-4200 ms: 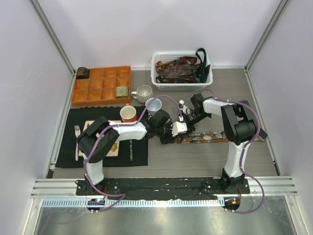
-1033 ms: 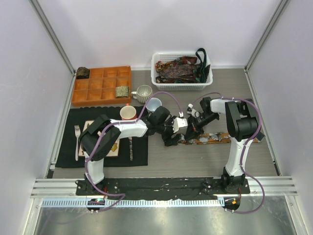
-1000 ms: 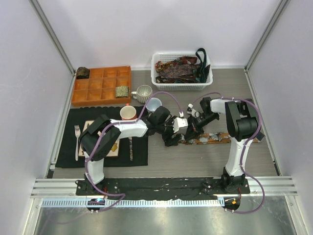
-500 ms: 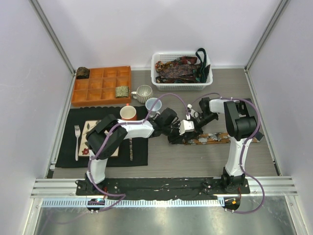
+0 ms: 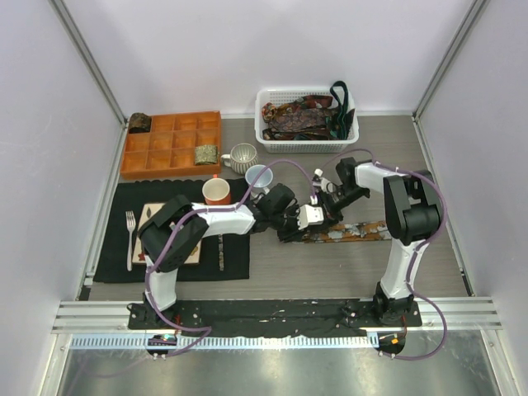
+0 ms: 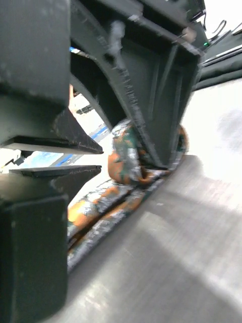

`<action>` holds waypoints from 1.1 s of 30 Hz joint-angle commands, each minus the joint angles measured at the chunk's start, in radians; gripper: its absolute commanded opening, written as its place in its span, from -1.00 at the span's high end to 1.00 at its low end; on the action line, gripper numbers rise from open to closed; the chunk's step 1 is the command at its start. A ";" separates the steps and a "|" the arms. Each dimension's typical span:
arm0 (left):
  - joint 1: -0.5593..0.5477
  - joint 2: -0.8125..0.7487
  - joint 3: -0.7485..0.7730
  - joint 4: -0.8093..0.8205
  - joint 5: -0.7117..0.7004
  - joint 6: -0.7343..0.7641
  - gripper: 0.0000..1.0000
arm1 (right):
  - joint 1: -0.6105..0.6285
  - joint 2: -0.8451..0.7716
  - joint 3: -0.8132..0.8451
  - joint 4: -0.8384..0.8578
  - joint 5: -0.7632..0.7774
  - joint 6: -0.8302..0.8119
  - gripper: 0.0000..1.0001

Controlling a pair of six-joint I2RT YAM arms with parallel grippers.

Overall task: Roll the ties
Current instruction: Roll the tie at the center of the board.

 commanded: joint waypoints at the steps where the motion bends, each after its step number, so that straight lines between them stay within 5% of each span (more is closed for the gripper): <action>1: 0.003 0.010 -0.007 -0.088 -0.038 -0.009 0.56 | -0.003 -0.008 -0.055 -0.012 0.017 -0.046 0.64; 19: 0.073 -0.064 0.032 -0.052 0.267 0.019 0.37 | -0.072 0.160 -0.068 0.100 0.095 0.043 0.68; 24: 0.073 -0.059 0.010 -0.071 0.261 0.035 0.36 | -0.072 0.158 -0.071 0.112 0.095 0.061 0.67; 33: 0.051 0.013 0.055 -0.239 0.048 0.080 0.43 | -0.070 0.065 -0.072 0.100 -0.007 0.016 0.61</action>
